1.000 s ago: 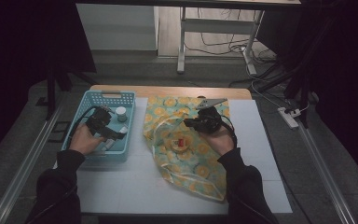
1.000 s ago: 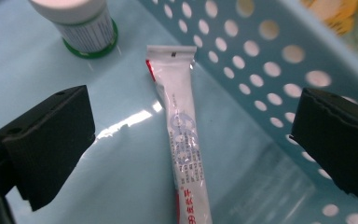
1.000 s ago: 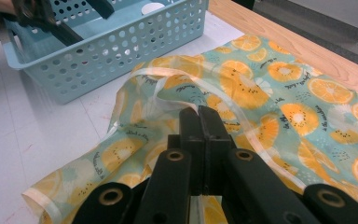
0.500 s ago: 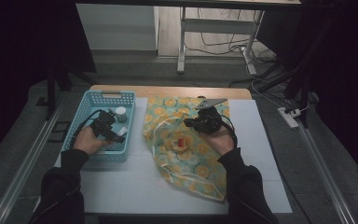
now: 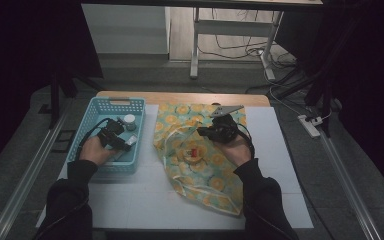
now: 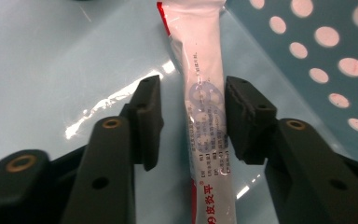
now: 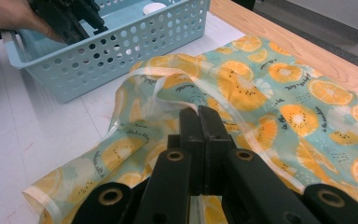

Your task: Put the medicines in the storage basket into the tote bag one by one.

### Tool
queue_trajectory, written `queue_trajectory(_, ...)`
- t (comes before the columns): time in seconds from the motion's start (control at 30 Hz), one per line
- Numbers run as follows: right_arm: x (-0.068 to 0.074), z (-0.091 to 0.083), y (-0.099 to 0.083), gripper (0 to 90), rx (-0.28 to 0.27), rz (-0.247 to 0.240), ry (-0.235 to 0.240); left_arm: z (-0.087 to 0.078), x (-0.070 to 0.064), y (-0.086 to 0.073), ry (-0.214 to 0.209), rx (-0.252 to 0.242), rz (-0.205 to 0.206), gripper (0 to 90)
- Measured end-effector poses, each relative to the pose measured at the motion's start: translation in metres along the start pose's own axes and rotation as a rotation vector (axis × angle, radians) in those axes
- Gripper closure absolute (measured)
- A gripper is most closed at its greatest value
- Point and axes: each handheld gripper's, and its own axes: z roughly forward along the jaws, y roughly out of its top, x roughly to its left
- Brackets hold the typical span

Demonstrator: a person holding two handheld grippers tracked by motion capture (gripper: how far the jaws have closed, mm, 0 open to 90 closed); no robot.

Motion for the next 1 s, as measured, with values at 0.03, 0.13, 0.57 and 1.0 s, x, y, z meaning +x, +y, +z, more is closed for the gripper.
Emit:
queue_trajectory(0.03,0.0,0.0,0.0,89.5,0.0,0.0,0.0,0.0,0.0,0.0,-0.003,0.0,0.001,59.9)
queue_trajectory(0.13,0.0,0.0,0.0,89.5,0.002,-0.001,-0.001,0.0,0.0,0.001,-0.013,0.002,0.001,69.0)
queue_trajectory(0.57,0.0,0.0,0.0,89.5,-0.003,0.001,-0.002,-0.006,-0.002,0.003,0.026,-0.006,-0.019,72.7)
queue_trajectory(1.0,0.002,-0.001,0.001,89.6,-0.007,-0.003,0.001,-0.037,0.003,-0.001,-0.02,-0.105,-0.065,72.8)
